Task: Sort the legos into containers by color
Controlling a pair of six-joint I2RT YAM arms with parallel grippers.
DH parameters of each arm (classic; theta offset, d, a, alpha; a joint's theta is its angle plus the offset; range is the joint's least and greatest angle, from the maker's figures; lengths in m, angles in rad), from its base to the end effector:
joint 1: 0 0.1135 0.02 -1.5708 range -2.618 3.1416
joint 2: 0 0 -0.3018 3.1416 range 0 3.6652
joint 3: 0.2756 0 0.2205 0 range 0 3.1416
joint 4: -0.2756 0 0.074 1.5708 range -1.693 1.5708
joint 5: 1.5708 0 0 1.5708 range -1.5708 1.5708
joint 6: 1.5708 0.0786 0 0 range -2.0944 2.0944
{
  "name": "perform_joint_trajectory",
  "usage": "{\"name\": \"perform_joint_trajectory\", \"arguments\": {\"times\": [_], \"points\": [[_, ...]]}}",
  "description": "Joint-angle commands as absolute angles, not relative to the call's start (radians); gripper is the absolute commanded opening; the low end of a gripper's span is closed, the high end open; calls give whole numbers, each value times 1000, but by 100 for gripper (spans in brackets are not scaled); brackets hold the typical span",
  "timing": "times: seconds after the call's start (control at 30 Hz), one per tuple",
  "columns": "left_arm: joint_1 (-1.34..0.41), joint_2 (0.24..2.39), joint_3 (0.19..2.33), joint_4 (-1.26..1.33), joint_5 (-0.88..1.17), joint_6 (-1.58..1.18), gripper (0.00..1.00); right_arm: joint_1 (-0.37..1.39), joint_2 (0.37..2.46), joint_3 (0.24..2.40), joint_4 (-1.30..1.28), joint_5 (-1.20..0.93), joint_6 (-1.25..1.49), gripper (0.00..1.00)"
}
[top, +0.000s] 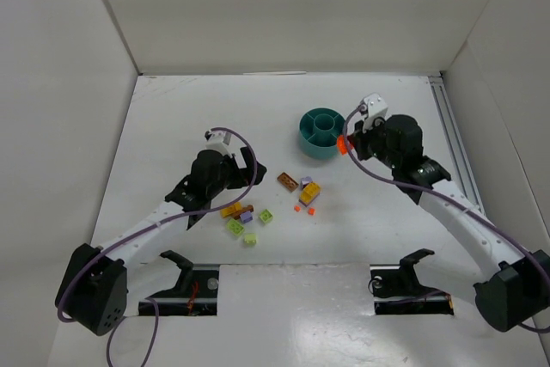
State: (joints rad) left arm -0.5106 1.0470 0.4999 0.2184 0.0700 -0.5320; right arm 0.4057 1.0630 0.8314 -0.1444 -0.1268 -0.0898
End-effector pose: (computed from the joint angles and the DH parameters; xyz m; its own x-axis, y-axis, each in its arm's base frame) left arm 0.1942 -0.1151 0.2665 -0.5193 -0.2891 -0.8042 0.3271 0.8022 -0.4996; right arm 0.2119 0.1018 0.3311 -0.2912 -0.2219 -0.9306 -0.5278 0.8486 -0.0372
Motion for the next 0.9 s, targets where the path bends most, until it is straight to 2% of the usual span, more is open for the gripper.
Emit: {"name": "perform_joint_trajectory", "arguments": {"times": [0.0,0.3,0.63,0.87], "points": [[-517,1063,554,232,63,-517,100,408,1117,955,-242,163,-149,0],[-517,1114,565,232,83,-499,100,437,1423,1251,-288,386,-186,0],[-526,1143,584,223,92,-489,100,486,1641,1359,-318,471,-149,0],[-560,1172,603,213,92,-470,100,517,1717,1402,-354,538,-78,0]]}}
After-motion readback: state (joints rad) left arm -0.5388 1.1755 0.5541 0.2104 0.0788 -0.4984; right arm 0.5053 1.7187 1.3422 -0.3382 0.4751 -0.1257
